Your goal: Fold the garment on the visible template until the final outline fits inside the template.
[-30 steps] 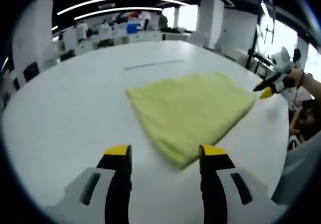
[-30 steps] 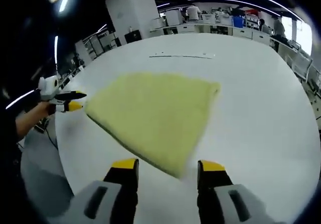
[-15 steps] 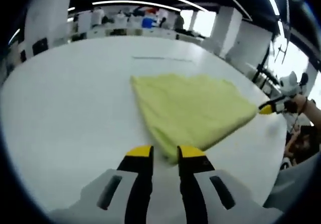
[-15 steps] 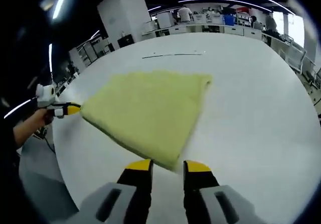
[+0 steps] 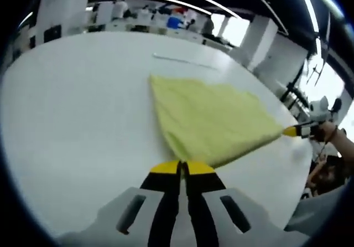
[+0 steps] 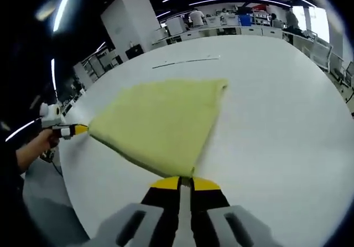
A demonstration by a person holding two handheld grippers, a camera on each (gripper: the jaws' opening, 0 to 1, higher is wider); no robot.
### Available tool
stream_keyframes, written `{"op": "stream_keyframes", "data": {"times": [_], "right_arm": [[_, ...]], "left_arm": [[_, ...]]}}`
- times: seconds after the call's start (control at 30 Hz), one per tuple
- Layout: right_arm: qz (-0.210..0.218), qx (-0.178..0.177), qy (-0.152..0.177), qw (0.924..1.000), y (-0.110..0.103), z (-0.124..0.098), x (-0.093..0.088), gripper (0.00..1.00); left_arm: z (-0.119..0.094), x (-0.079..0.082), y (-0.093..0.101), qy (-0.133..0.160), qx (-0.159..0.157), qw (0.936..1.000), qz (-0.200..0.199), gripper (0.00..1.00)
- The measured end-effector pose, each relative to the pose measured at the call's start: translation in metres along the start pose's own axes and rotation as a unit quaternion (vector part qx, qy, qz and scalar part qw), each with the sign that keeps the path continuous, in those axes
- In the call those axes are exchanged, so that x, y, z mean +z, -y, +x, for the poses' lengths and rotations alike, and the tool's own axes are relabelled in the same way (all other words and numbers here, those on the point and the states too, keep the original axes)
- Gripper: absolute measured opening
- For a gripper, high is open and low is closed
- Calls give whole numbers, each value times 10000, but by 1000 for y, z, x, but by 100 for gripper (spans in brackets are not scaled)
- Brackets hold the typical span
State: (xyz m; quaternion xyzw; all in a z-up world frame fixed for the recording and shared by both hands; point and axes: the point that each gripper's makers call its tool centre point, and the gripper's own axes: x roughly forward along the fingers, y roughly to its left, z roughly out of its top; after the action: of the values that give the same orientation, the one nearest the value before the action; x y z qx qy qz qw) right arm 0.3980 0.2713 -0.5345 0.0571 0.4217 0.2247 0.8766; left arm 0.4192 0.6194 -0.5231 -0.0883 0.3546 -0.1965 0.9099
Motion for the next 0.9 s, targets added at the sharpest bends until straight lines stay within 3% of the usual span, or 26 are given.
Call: {"op": "stream_keyframes", "data": {"times": [0.23,0.33,0.43,0.53,0.57,0.6,0.7,0.8,0.9], "right_arm": [[76,-27,117,9999,3,-1,0,0],[-62,-49,131,9999,4,-3,2,0],[-62,-33,125,9999,3,-3,2,0],[-65,-41,110,9999,3,-4,2,0],[-60,-45,115,9999,3,-4,2,0],[-51,-47,118,9999,3,-4,2,0],[-28,-41,95,9999,2,-5,1,0],[7,-64,93,9999,3,-4,1,0],[55,-70,95,9999,2,-3,1,0]], "left_arm": [[-7,3,-4,-98,-106,9976,681,0],[-12,10,-11,-136,-171,9928,1176,0],[-15,16,-8,-132,-358,9903,1340,0],[-15,17,-5,-258,-411,9831,1764,0],[-14,15,-5,-354,-444,9765,2081,0],[-14,13,-4,-379,-451,9746,2162,0],[-10,5,-5,-490,-477,9714,2274,0],[-10,2,-4,-460,-474,9791,1923,0],[-9,-1,-6,-425,-419,9853,1600,10]]}}
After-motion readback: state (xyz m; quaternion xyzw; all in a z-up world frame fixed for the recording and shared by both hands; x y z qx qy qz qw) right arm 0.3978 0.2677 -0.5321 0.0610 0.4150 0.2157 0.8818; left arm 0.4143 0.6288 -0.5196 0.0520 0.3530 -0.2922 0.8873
